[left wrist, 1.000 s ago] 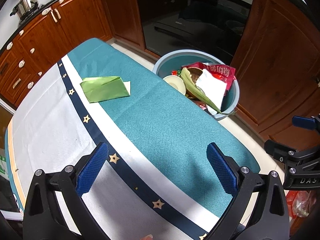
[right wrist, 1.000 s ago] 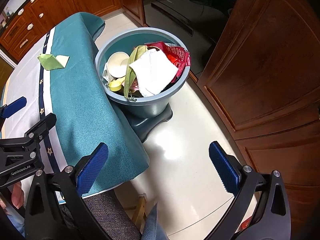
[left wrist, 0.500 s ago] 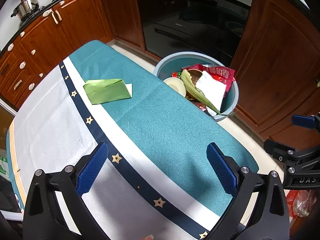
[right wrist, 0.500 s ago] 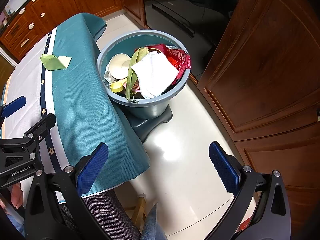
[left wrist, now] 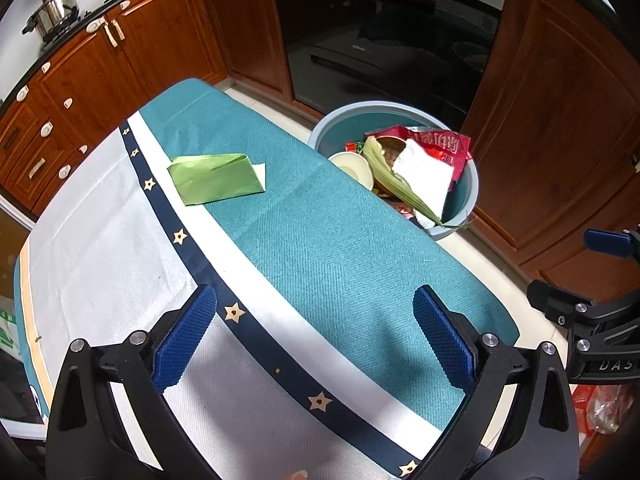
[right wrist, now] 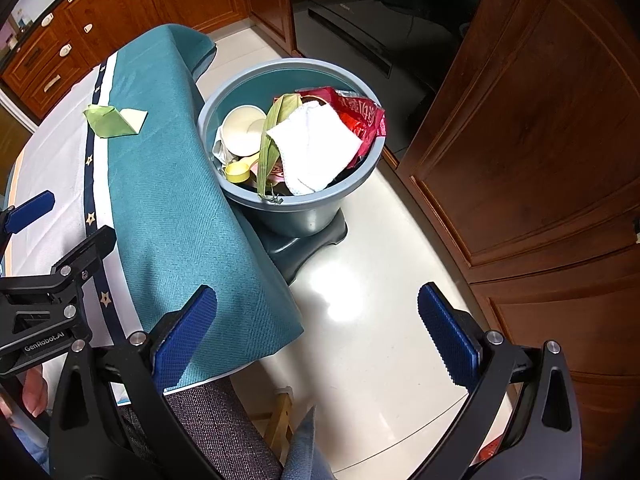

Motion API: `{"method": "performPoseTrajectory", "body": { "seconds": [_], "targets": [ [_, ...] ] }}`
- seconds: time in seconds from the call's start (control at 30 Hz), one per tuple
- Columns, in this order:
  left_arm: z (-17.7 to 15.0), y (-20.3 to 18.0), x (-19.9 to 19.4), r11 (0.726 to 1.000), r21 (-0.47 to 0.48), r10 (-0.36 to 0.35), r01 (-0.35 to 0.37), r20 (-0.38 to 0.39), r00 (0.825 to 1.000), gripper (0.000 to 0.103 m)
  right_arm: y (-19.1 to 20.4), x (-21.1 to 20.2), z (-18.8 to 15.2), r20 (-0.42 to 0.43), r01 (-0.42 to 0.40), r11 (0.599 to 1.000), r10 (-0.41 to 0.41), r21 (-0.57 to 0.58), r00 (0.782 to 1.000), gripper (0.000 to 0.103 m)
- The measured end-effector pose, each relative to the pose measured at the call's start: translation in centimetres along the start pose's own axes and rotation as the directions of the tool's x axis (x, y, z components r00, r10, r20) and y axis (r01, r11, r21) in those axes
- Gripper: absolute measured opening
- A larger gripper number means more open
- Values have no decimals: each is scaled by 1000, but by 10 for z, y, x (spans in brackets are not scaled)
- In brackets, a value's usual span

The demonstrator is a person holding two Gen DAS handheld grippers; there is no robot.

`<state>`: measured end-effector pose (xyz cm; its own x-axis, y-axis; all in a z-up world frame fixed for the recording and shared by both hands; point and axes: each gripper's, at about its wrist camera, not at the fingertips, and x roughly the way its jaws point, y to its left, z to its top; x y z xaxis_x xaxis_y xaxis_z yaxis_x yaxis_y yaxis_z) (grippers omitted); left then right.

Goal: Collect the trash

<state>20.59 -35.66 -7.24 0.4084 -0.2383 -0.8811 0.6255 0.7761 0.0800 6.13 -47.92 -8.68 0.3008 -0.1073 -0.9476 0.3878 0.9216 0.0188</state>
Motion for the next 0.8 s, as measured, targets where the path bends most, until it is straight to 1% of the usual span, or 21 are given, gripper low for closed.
{"method": "performPoseTrajectory", "body": {
  "seconds": [0.5,0.6,0.7,0.8],
  "targets": [
    [-2,4,0,1000,-1,-1,1,-4,1000,99,3,4,-3,-3,-6,1000,6,3,1000,97],
    [-3,3,1,1000,-3,-12,12,-10,1000,99,3,4,-3,-3,-5,1000,5,3,1000,97],
    [-3,4,3,999,-11,-42,42,-23,999,99,3,4,-3,-3,-5,1000,5,3,1000,97],
    [-4,4,3,999,-11,-31,31,-16,999,99,2,4,-2,-3,-5,1000,5,2,1000,97]
  ]
}}
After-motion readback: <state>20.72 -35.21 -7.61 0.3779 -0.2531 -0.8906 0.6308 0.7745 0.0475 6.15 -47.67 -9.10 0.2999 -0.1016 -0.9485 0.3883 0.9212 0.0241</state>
